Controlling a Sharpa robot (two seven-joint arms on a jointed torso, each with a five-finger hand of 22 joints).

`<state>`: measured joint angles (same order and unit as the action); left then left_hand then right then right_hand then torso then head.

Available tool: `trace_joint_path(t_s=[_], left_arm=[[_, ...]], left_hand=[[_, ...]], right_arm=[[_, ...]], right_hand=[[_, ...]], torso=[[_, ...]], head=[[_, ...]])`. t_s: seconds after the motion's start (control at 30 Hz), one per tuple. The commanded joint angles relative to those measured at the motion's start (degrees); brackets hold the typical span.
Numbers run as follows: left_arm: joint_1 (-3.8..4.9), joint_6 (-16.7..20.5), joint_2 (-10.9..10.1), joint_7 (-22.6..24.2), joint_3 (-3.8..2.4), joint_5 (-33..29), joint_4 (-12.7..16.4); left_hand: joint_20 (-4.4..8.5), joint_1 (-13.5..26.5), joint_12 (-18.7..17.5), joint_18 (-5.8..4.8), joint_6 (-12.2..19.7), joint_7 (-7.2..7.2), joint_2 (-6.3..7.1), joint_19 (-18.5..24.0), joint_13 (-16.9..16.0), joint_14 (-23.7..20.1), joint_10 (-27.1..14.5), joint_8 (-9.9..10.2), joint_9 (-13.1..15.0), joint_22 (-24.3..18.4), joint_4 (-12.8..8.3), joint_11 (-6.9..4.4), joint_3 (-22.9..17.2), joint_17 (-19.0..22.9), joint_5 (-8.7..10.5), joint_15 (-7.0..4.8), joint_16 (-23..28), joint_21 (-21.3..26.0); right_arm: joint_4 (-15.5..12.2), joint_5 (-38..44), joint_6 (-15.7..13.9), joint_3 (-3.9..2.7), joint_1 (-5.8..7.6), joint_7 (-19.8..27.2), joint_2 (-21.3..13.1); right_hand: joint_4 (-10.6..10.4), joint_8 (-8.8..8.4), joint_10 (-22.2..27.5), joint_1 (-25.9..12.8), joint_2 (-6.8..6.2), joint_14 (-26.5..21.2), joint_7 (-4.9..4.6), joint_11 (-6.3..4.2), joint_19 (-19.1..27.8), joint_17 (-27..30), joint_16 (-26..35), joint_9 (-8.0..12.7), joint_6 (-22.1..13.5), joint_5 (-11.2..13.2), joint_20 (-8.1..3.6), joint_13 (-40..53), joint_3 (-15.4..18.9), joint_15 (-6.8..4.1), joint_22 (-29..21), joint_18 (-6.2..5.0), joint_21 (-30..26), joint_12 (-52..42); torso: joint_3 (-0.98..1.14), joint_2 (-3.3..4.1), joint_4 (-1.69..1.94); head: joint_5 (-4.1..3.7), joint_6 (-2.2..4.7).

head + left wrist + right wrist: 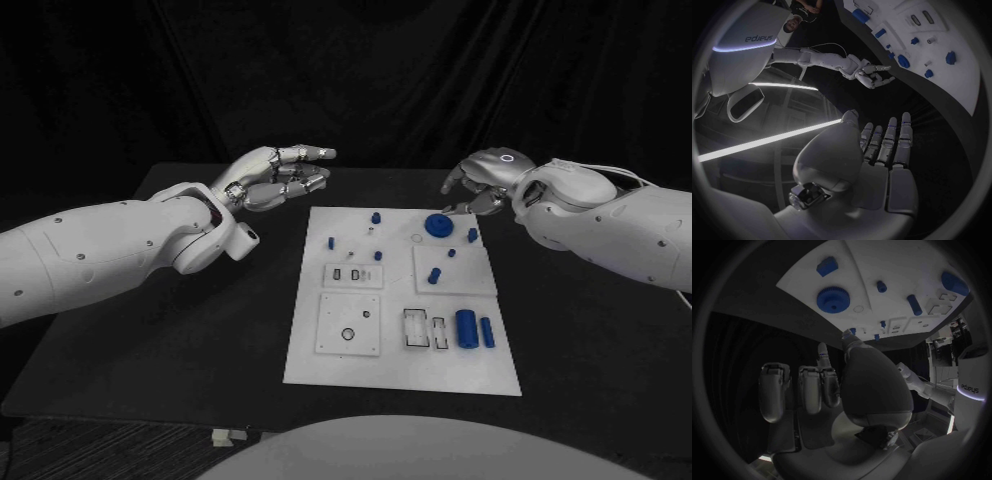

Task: Assemble the parts on the task board

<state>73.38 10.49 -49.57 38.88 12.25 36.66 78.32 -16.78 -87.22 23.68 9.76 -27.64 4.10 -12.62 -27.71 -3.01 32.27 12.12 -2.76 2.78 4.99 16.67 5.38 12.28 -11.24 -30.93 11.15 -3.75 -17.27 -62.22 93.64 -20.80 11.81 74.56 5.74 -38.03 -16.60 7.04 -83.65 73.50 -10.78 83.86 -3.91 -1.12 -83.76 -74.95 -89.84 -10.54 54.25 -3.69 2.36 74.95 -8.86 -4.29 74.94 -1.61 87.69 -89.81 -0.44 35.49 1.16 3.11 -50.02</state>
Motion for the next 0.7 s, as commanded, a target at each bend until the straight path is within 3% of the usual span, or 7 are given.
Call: trace_joint_path(t_s=[0.03,0.53,0.7], left_arm=[[0.10,-0.5,0.0,2.6,-0.06,-0.2,0.1],[0.08,-0.7,0.0,2.5,-0.06,-0.2,0.1],[0.08,-0.7,-0.1,2.5,-0.06,-0.2,0.1]], left_hand=[[0.04,-0.5,-0.2,0.19,0.0,-0.11,0.11,-0.3,-0.1,0.3,0.4,0.0,0.0,-0.1,0.0,0.07,-0.3,0.0,-0.29,-0.16,-0.3,-0.3],[0.04,-0.5,-0.1,0.17,0.0,-0.12,0.12,-0.3,-0.1,0.5,0.4,0.0,0.0,-0.1,0.0,0.09,-0.3,-0.1,-0.29,-0.11,-0.3,-0.3],[0.03,-0.5,-0.2,0.15,0.0,-0.14,0.13,-0.4,-0.1,0.7,0.5,0.0,0.0,-0.1,0.0,0.11,-0.3,-0.1,-0.28,-0.05,-0.4,-0.3]], right_arm=[[0.2,-0.3,2.7,-0.02,-0.49,-3.1,-0.2],[1.2,-0.4,3.4,-0.02,-2.55,-2.1,0.5],[1.5,-0.4,2.7,-0.02,-3.16,-1.7,0.8]], right_hand=[[-0.2,0.23,-6.3,-0.5,-0.25,6.1,-0.13,0.17,-5.2,-15.1,-0.2,-0.2,-0.3,-0.4,0.06,15.1,0.0,0.29,14.5,1.15,0.7,-0.2],[0.2,-0.47,-6.3,0.2,0.28,6.1,-0.38,0.41,-4.0,-15.1,-0.2,-0.3,-1.6,-0.6,0.29,15.1,-0.7,0.52,13.8,0.64,-1.0,-0.2],[0.3,-0.58,-6.3,1.2,0.53,6.1,-0.44,0.45,-3.7,-15.1,-0.2,-0.4,-1.8,-0.9,0.34,15.1,-1.0,0.57,13.6,0.50,-1.5,-0.2]], torso=[[-0.01,0.04,0.02],[-0.18,0.05,0.15],[-0.12,0.02,0.14]], head=[[0.13,0.02],[0.21,0.02],[0.01,0.02]])
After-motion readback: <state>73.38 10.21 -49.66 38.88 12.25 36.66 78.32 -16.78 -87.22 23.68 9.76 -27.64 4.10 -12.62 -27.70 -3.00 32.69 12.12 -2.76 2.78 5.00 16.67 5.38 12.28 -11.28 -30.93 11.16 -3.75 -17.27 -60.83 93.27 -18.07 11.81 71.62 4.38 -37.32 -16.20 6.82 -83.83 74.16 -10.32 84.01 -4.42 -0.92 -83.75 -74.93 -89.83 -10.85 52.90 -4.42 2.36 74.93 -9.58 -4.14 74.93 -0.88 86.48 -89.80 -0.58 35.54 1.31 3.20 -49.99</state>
